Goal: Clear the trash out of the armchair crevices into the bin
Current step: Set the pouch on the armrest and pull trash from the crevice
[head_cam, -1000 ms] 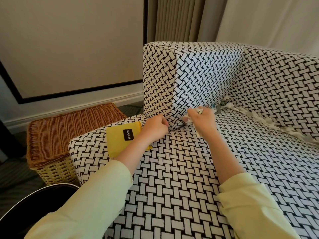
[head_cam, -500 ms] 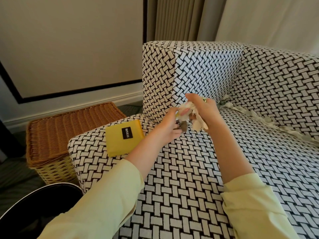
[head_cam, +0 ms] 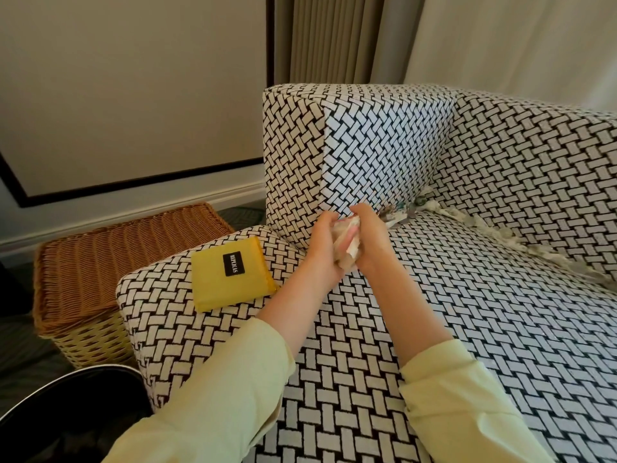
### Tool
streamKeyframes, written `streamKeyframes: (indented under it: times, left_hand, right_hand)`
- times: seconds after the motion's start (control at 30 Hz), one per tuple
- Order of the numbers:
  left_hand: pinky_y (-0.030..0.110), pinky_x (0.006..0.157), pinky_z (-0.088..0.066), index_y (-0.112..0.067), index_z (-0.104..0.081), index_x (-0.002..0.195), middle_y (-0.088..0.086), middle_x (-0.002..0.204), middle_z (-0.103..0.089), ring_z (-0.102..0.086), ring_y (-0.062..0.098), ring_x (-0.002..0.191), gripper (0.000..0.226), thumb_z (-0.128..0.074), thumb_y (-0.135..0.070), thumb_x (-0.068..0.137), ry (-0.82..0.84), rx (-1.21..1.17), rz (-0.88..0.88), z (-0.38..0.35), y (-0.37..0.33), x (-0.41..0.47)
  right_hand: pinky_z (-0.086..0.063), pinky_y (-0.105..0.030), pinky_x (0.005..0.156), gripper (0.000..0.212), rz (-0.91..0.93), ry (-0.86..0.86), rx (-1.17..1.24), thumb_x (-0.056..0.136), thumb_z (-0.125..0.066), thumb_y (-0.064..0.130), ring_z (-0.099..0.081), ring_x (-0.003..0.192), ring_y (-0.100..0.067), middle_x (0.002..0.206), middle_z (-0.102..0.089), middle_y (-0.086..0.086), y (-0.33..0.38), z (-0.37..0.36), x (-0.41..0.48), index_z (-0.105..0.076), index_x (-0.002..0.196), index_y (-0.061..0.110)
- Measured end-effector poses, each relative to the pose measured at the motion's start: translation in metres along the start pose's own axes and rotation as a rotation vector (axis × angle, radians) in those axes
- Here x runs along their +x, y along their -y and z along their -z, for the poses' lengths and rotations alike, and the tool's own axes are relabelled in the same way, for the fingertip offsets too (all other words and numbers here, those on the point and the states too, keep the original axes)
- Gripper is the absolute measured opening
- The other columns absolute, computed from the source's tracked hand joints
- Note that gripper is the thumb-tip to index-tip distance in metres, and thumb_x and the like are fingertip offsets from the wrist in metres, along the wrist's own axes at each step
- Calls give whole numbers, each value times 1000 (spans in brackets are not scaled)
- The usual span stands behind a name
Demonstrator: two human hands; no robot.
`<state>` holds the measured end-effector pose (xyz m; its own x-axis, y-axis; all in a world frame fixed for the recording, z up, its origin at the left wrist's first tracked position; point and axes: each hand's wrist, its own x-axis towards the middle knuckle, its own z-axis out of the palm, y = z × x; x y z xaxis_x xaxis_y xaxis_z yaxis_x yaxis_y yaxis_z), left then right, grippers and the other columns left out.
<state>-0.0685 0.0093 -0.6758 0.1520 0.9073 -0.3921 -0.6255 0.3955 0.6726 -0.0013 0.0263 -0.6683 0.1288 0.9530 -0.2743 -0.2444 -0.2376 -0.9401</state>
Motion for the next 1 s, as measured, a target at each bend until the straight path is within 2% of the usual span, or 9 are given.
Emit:
streamKeyframes:
  times: [0.1, 0.2, 0.3, 0.43, 0.57, 0.67, 0.73, 0.83, 1.0]
  left_hand:
    - [25, 65, -43, -15, -59, 74, 1, 53, -61, -54, 16, 62, 27, -48, -37, 87, 8, -9, -12, -1, 5, 4]
    - [28, 71, -45, -15, -58, 84, 1, 71, -60, -56, 15, 72, 25, -48, -38, 89, 23, -85, -10, -3, 9, 6]
    - [23, 71, -39, -14, -53, 81, 1, 77, -50, -49, 13, 74, 27, -43, -36, 92, 53, -147, -11, -4, 11, 3]
    - [29, 81, -43, -11, -56, 83, 7, 82, -54, -52, 20, 85, 33, -39, -37, 94, -15, -206, -29, 1, 11, 7]
    - [32, 79, -47, -11, -58, 86, 9, 86, -58, -56, 22, 84, 27, -44, -33, 93, -114, -172, -58, 7, 7, 13]
    - [32, 72, -52, -5, -59, 88, 13, 90, -63, -61, 23, 79, 18, -56, -23, 88, -177, -118, -132, 11, 4, 17]
    - [25, 55, -54, -5, -60, 85, 10, 82, -64, -61, 16, 64, 13, -59, -17, 87, -285, -10, -214, 16, 0, 17]
    - [14, 41, -49, -7, -59, 79, 9, 82, -64, -60, 11, 58, 13, -58, -17, 88, -370, 207, -343, 25, -5, 23]
    - [19, 40, -47, -14, -50, 62, 1, 66, -56, -58, 16, 59, 24, -60, -15, 84, -446, 369, -457, 27, -4, 22]
  right_hand:
    - [-49, -38, 75, 29, 64, -48, 31, 89, -49, 34, -58, 67, -22, 63, -57, -4, -7, -4, 6, -55, 72, 11]
    - [-45, -35, 73, 33, 206, -71, -33, 92, -42, 32, -54, 70, -19, 64, -53, -1, -12, -8, 11, -51, 65, 16]
    - [-44, -28, 81, 30, 446, -115, -380, 96, -35, 18, -52, 88, -22, 82, -53, -1, -21, -9, 11, -50, 71, 23]
    - [-26, -38, 100, 31, 528, -225, -903, 98, -33, 23, -42, 117, -28, 123, -49, -14, -30, -8, 11, -55, 115, 8]
    - [-30, -36, 94, 32, 670, -281, -1045, 97, -36, 26, -43, 113, -27, 121, -52, -12, -31, -10, 9, -54, 116, 8]
    - [-27, -37, 98, 35, 664, -293, -1073, 98, -34, 35, -39, 117, -26, 125, -49, -9, -31, -12, 6, -53, 117, 12]
    - [-24, -39, 102, 38, 647, -313, -993, 97, -33, 41, -36, 121, -24, 128, -46, -7, -27, -7, 7, -51, 118, 15]
    - [-23, -41, 105, 31, 571, -365, -897, 95, -38, 32, -34, 126, -23, 136, -40, -7, -20, 12, 16, -49, 120, 18]
    - [-32, -40, 107, 47, 384, -123, -1219, 84, -56, 24, -43, 124, -25, 135, -46, -7, -31, 30, 26, -48, 131, 19]
